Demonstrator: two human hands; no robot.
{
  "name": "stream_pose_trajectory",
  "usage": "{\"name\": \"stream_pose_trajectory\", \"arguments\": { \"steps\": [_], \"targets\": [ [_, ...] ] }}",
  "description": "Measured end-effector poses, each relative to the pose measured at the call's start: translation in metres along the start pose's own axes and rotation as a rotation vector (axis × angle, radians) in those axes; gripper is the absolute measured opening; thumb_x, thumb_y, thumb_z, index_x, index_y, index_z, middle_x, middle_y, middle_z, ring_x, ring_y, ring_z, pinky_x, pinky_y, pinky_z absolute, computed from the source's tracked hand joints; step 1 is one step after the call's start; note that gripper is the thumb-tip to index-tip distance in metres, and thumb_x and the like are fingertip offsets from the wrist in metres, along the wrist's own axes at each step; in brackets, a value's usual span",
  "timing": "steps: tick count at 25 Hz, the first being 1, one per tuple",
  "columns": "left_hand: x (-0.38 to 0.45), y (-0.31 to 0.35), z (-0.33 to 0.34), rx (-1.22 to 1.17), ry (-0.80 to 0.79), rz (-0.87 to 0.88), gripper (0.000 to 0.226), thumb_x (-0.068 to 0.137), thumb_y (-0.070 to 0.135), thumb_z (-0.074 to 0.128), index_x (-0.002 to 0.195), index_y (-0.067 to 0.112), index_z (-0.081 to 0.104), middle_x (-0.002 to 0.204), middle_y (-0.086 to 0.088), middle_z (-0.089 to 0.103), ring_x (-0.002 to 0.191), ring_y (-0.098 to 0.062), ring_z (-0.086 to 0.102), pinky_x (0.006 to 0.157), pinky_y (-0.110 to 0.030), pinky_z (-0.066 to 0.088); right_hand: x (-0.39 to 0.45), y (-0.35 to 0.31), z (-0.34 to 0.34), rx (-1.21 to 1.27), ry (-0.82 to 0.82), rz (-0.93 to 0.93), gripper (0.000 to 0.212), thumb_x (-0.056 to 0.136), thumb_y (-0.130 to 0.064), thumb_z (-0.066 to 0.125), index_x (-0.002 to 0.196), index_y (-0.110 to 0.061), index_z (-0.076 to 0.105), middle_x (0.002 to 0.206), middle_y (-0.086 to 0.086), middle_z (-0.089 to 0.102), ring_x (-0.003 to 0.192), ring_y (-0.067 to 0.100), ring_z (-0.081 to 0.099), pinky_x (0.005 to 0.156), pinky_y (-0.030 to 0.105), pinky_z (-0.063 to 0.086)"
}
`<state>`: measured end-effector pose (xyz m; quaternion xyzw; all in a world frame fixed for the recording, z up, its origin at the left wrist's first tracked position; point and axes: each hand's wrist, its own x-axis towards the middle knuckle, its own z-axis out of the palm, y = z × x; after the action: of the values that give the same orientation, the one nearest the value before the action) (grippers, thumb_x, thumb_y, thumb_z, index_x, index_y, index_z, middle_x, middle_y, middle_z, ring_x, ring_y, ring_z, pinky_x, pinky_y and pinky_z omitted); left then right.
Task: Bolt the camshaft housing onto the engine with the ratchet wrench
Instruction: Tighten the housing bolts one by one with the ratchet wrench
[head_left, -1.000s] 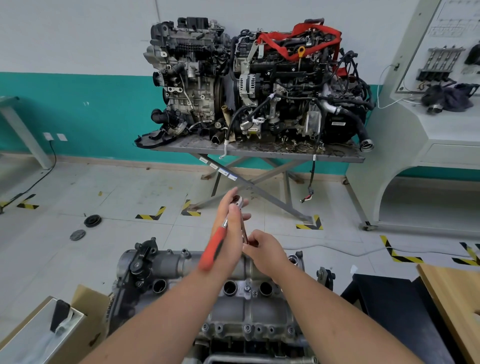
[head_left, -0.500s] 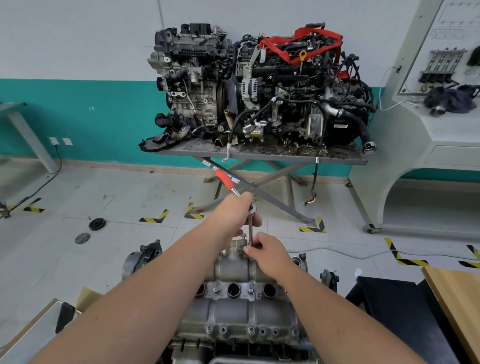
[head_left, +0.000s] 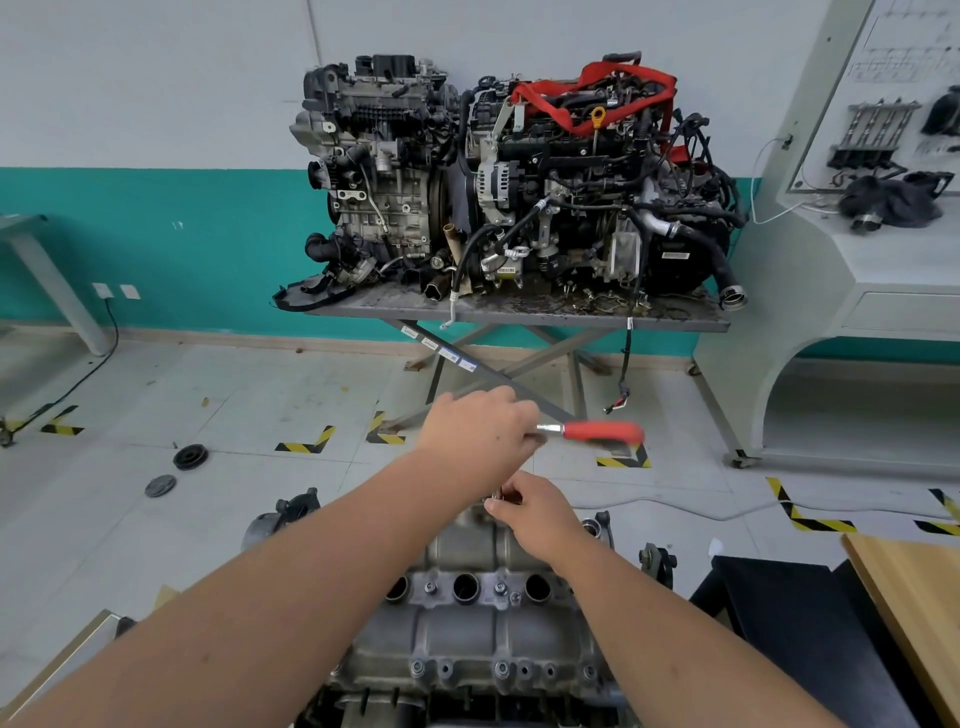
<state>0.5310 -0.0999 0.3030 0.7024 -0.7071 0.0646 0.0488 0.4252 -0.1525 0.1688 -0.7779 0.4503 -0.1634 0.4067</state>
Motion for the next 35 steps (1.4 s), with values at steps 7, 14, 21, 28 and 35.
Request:
{"name": "stream_pose_trajectory", "arguments": {
  "steps": [7, 14, 21, 28, 35],
  "targets": [
    [-0.028, 0.003, 0.042, -0.382, 0.449, -0.084, 0.051, 0.091, 0.057, 0.042, 0.1, 0.014, 0.068, 0.129, -0.008, 0.057, 0.118, -0.028, 0.052, 0.09, -0.043, 0.045, -0.001, -0.007, 0.0, 0.148, -0.067, -0.033, 0.009, 0.104, -0.022, 0.044, 0.103, -0.016, 0.051, 0.102, 0.0, 0.059, 0.102, 0.019, 0.061, 0.09, 0.029, 0.05],
    [-0.031, 0.012, 0.043, -1.552, 0.332, -0.396, 0.033, 0.101, 0.056, 0.029, 0.124, 0.053, 0.053, 0.117, 0.017, 0.068, 0.111, -0.005, 0.064, 0.095, -0.034, 0.049, 0.002, 0.0, 0.001, -0.005, 0.003, 0.019, 0.023, 0.094, -0.029, 0.062, 0.076, -0.025, 0.048, 0.08, -0.005, 0.061, 0.073, 0.013, 0.053, 0.063, 0.027, 0.038],
    [-0.012, 0.001, 0.026, -1.763, 0.072, -0.763, 0.05, 0.1, 0.051, 0.041, 0.071, 0.022, 0.07, 0.077, -0.005, 0.074, 0.085, -0.021, 0.071, 0.091, -0.044, 0.046, 0.004, 0.004, 0.002, -0.008, 0.008, 0.022, 0.024, 0.093, -0.029, 0.065, 0.076, -0.026, 0.049, 0.076, -0.009, 0.057, 0.07, 0.009, 0.051, 0.061, 0.023, 0.036],
    [0.008, -0.009, -0.003, -1.345, -0.242, -0.669, 0.032, 0.099, 0.039, 0.042, 0.095, 0.011, 0.058, 0.073, -0.001, 0.074, 0.065, -0.007, 0.071, 0.078, -0.037, 0.048, 0.003, 0.004, 0.002, -0.017, 0.007, 0.011, 0.025, 0.093, -0.03, 0.065, 0.075, -0.03, 0.048, 0.079, -0.01, 0.056, 0.071, 0.006, 0.05, 0.061, 0.025, 0.035],
    [0.024, -0.008, -0.02, -0.773, -0.3, -0.327, 0.017, 0.1, 0.03, 0.045, 0.089, 0.02, 0.053, 0.07, 0.002, 0.07, 0.064, -0.011, 0.065, 0.058, -0.026, 0.045, 0.004, 0.004, 0.002, -0.034, -0.009, 0.012, 0.018, 0.094, -0.032, 0.064, 0.082, -0.025, 0.052, 0.08, -0.01, 0.057, 0.072, 0.006, 0.051, 0.062, 0.024, 0.037]
  ]
}}
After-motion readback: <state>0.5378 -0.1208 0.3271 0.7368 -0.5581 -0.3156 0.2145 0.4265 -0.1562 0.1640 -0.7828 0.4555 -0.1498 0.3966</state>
